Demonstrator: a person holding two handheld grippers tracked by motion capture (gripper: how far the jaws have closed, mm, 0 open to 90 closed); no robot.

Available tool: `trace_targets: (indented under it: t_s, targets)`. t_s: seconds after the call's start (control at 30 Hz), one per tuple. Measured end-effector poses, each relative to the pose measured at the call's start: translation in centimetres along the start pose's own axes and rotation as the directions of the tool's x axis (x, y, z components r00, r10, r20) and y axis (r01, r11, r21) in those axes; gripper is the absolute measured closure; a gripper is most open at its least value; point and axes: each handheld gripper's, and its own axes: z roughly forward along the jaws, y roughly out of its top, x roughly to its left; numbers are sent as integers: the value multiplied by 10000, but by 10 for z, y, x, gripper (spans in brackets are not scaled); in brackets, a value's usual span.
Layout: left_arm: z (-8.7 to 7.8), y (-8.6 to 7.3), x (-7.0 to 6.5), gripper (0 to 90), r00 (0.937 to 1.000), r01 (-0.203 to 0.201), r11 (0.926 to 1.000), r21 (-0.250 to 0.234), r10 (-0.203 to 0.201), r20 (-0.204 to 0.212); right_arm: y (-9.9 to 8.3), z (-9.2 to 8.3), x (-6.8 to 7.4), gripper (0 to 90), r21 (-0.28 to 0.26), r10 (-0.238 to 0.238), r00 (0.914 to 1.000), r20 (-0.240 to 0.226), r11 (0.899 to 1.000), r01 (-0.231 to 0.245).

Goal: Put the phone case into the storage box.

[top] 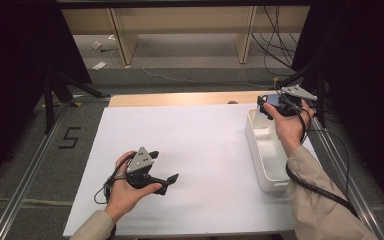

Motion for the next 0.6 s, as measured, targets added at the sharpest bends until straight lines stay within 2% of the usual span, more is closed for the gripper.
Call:
trace_targets:
  t_s: [0.6]
  targets:
    - [0, 0, 0, 0, 10000, -30, 10000, 19, 30, 15, -5, 10, -2, 178, 388, -40, 9999, 158, 9992, 34]
